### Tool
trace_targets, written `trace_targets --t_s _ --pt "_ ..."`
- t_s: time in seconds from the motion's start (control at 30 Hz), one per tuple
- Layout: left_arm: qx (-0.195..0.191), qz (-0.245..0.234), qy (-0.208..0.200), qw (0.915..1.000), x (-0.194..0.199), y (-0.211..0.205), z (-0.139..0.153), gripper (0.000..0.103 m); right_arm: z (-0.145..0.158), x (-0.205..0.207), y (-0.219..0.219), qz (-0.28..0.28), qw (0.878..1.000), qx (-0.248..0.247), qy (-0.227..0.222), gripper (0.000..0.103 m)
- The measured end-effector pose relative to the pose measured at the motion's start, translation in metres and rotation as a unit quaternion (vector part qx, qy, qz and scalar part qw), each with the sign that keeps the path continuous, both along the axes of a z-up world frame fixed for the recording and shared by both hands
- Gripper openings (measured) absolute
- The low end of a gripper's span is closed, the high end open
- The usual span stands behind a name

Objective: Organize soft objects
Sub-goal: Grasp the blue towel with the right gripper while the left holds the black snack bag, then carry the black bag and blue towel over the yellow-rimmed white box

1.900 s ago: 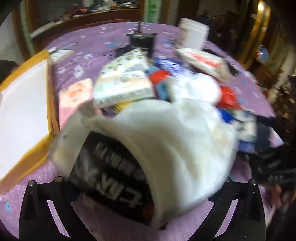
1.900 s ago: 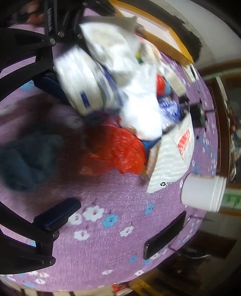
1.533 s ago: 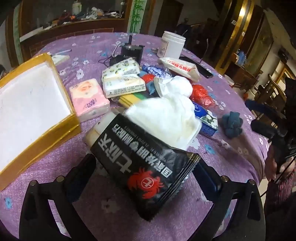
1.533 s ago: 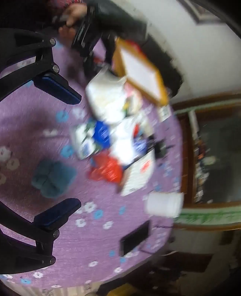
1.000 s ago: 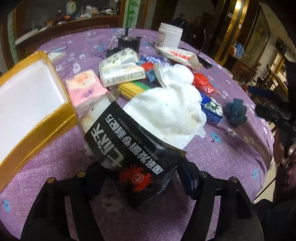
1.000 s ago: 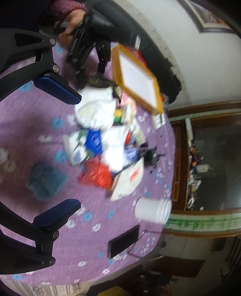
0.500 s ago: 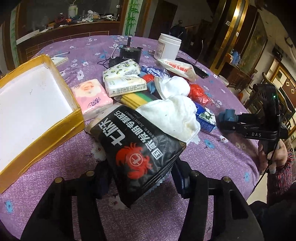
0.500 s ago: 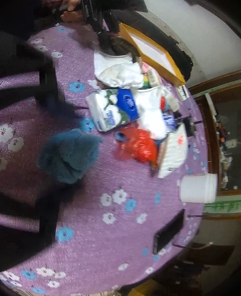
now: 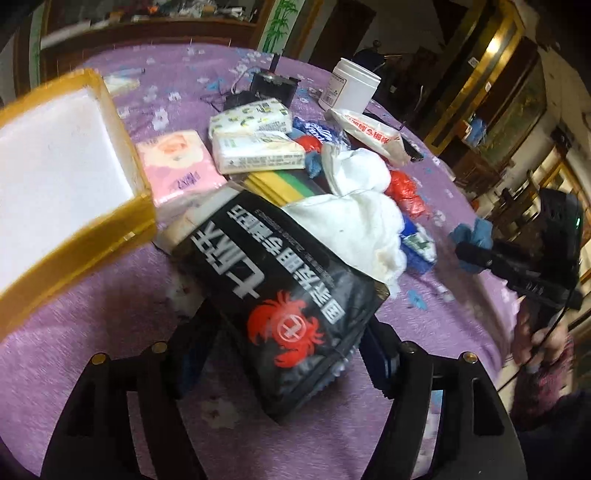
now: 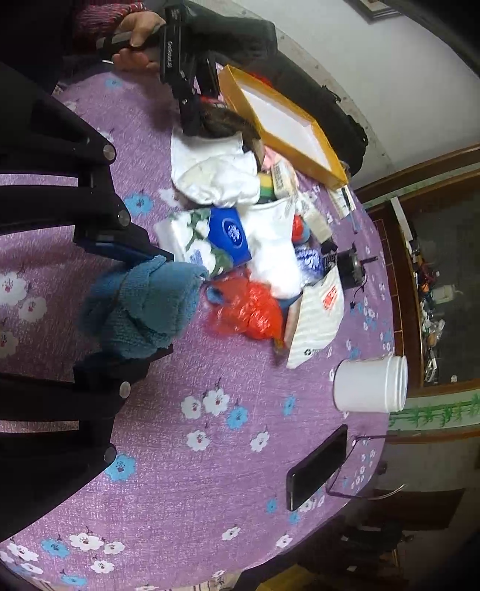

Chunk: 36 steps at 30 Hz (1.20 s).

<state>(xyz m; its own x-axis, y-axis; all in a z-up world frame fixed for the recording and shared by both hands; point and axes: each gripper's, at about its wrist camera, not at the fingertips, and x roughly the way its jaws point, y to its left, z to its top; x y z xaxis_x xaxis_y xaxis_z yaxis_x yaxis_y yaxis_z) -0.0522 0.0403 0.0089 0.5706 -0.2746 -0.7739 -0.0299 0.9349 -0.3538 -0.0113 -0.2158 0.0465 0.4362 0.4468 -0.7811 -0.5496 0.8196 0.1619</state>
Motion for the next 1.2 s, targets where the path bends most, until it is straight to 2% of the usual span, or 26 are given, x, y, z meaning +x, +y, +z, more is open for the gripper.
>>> trace_targets --t_s 0.07,0.13,0.2,0.23,0.33,0.47,0.53,0.6,0.63,0.8,0.97,1.07,1.2 --pt "-0.034 -0.005 0.019 0.9992 -0.002 0.003 0.001 0.071 0.002 -0.002 0.001 0.003 1.0 0.002 -0.002 0.042" --pt "-0.1 -0.011 0.04 0.9941 -0.006 0.009 0.003 0.071 0.004 -0.003 0.002 0.005 1.0 0.003 -0.005 0.042" --pt "-0.146 -0.003 0.048 0.9881 -0.012 0.016 0.006 0.073 0.005 -0.003 0.001 0.007 1.0 0.005 -0.007 0.042" --pt "-0.151 0.004 0.046 0.9874 -0.013 0.019 0.008 0.075 0.005 -0.003 0.001 0.007 1.0 0.008 -0.007 0.042" --pt "-0.119 0.042 0.045 0.991 -0.009 0.025 0.013 0.076 0.004 -0.001 0.002 0.009 1.0 0.015 -0.007 0.042" --pt "-0.12 0.063 0.058 0.9892 0.004 0.022 0.007 0.076 0.004 -0.002 0.004 0.013 1.0 0.024 -0.006 0.042" --pt "-0.082 0.073 0.059 0.9922 0.012 0.016 0.004 0.075 0.004 -0.002 0.003 0.013 1.0 0.026 -0.007 0.042" --pt "-0.054 0.082 0.051 0.9939 0.014 0.011 0.002 0.065 0.005 -0.002 0.003 0.013 0.999 0.029 -0.008 0.042" --pt "-0.046 0.085 0.046 0.9943 0.013 0.011 0.002 0.05 0.006 -0.003 0.003 0.014 0.999 0.03 -0.009 0.042" --pt "-0.04 0.082 0.014 0.9957 0.005 0.014 0.005 0.049 0.014 -0.006 0.009 0.024 0.999 0.034 -0.016 0.042" --pt "-0.043 0.072 -0.03 0.996 -0.013 0.024 0.033 0.049 0.032 -0.009 0.031 0.054 0.997 0.043 -0.025 0.042" --pt "-0.032 0.088 -0.062 0.9937 -0.023 0.043 0.055 0.049 0.042 -0.012 0.053 0.078 0.995 0.048 -0.027 0.042" --pt "-0.012 0.121 -0.081 0.9892 -0.035 0.073 0.073 0.049 0.059 -0.014 0.094 0.118 0.991 0.056 -0.023 0.042"
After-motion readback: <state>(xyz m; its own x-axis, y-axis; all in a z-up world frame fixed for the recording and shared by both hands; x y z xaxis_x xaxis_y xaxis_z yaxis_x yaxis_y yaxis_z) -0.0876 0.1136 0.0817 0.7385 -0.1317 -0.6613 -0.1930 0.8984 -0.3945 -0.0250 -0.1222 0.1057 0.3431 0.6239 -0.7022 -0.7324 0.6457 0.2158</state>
